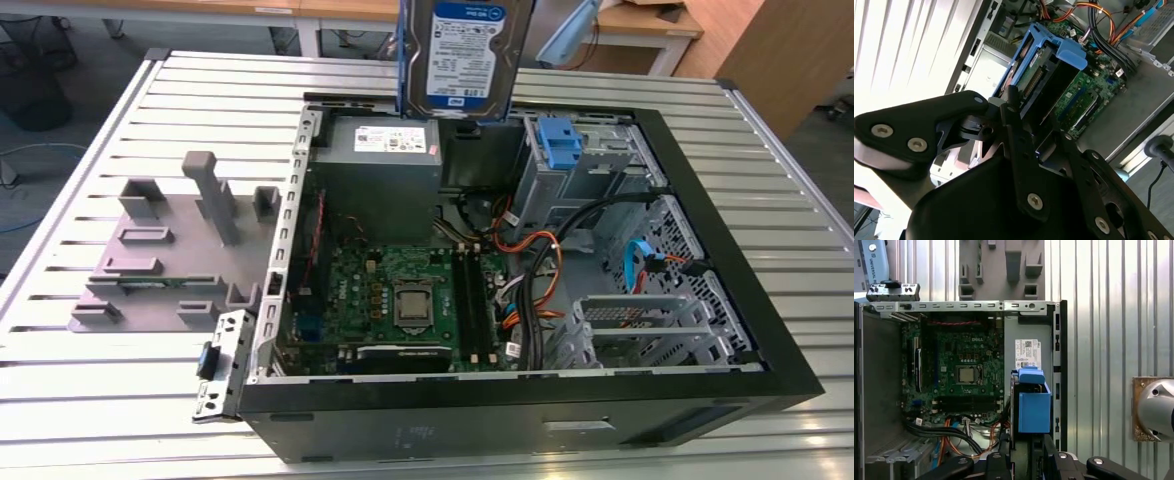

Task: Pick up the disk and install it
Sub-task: 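Pick up the disk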

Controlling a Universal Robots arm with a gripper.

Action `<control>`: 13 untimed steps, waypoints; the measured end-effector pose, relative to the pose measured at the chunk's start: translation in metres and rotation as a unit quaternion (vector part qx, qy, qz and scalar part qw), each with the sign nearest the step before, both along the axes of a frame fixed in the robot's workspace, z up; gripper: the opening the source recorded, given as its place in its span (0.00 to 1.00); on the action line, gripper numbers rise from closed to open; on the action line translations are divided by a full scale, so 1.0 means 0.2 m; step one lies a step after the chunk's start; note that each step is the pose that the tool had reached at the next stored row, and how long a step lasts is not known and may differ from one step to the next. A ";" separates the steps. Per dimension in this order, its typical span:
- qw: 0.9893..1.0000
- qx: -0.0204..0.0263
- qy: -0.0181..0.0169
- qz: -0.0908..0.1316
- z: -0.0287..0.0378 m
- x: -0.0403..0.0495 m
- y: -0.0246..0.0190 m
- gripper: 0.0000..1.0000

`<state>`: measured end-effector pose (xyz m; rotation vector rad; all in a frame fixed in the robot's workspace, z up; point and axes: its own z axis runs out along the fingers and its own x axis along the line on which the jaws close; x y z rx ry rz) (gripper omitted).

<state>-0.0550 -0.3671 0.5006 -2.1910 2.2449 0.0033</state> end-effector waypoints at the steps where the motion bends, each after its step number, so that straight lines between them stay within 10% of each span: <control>1: 1.000 0.000 0.000 0.000 0.000 0.000 -0.010 0.35; 13: 1.000 0.000 0.000 0.000 -0.001 0.000 -0.149 0.35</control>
